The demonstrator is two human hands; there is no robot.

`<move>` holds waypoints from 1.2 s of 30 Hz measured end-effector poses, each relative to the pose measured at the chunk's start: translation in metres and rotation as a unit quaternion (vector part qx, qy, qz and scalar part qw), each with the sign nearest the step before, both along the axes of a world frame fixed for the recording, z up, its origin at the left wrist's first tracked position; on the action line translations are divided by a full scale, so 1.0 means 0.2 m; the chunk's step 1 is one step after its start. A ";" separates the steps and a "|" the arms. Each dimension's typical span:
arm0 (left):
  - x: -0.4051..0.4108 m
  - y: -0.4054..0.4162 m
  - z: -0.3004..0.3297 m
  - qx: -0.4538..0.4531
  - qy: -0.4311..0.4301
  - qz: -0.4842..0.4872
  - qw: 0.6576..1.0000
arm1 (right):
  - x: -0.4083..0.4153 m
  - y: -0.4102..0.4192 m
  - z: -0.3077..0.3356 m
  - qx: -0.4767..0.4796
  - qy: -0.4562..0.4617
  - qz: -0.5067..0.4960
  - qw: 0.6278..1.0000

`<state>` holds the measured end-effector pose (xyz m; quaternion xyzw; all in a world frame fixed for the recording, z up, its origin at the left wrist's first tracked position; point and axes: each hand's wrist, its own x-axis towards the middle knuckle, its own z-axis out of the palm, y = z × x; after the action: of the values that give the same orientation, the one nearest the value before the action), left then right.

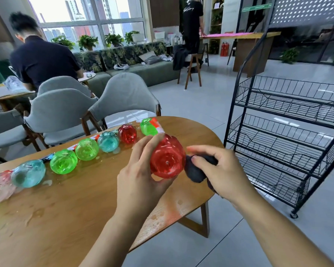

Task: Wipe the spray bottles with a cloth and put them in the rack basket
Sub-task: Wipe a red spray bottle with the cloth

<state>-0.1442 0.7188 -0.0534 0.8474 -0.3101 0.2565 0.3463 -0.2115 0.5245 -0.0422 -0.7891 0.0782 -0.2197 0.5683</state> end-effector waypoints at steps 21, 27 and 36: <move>0.44 -0.46 -0.34 -0.155 0.320 -0.193 0.914 | 0.34 -0.36 -0.41 -0.006 0.045 -0.093 0.995; 0.74 -0.66 -0.55 -0.129 0.270 -0.162 0.940 | 0.65 -0.50 -0.56 -0.041 0.062 -0.140 0.987; 1.23 -0.89 -0.60 -0.112 0.252 -0.139 0.951 | 1.13 -0.72 -0.60 -0.027 0.077 -0.178 0.981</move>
<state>0.1021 0.5401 -0.1726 0.7890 -0.2966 0.0175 0.5378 0.0153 0.3806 -0.1622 -0.7924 0.2550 -0.2576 0.4906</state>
